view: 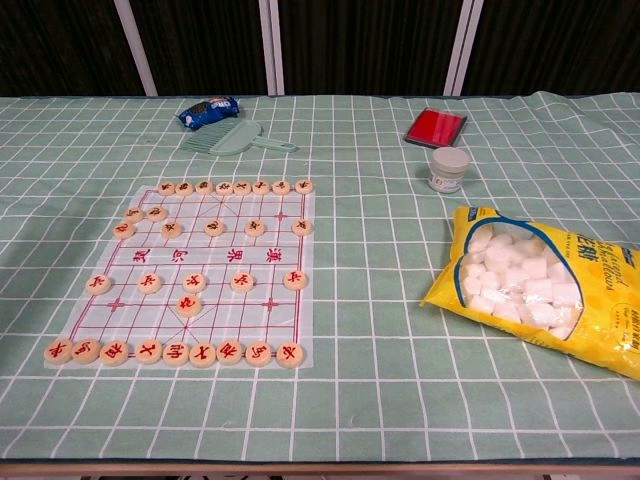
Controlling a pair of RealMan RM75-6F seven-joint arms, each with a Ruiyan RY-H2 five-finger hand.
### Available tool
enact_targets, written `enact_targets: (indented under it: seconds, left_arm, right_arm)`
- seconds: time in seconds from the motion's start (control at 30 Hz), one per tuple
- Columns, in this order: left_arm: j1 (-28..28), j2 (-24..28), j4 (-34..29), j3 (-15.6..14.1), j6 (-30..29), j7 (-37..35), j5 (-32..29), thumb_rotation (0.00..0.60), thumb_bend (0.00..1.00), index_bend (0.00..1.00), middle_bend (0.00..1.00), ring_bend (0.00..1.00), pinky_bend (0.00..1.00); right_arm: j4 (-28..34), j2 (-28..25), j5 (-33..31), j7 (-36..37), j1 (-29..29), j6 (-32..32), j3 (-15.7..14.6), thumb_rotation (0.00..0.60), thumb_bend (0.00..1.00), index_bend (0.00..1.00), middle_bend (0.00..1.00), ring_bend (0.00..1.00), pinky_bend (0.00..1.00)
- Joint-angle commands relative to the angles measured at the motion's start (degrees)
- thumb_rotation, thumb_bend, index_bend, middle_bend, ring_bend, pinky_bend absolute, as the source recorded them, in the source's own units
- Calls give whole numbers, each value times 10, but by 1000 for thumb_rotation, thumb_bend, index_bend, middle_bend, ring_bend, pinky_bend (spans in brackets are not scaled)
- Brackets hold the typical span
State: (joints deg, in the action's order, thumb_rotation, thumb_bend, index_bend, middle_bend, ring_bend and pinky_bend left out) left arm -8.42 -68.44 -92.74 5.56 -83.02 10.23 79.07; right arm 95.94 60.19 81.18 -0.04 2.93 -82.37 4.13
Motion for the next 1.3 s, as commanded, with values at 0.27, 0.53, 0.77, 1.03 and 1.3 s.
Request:
enact_targets:
  seconds: [0.27,0.53,0.77,1.03,1.3]
  left_arm:
    - [1,1,-1,0,0,-1,0,600,0,0,0,0,17]
    - [-1,1,0,1,5,-2,-5,600,0,0,0,0,17]
    - [1,4,-2,-1,2,-6,-1,600,0,0,0,0,17]
    - [-2,5,-5,-2,7,2,0,600,0,0,0,0,18]
    - [-32,5,-7,-8,19,72,49,600,0,18,272,260,388]
  right_arm:
    - [2,0,0,-1,0,0,0,600,302,0,0,0,0]
    - [3,1,-6,-5,0,2,1,600,302,0,0,0,0]
    - [5,1,-5,-8,0,2,0,600,301,0,0,0,0]
    - [3,0,-8,-5,0,4,1,600,301,0,0,0,0]
    - [5,-1,-7,-3,0,5,1,600,301,0,0,0,0]
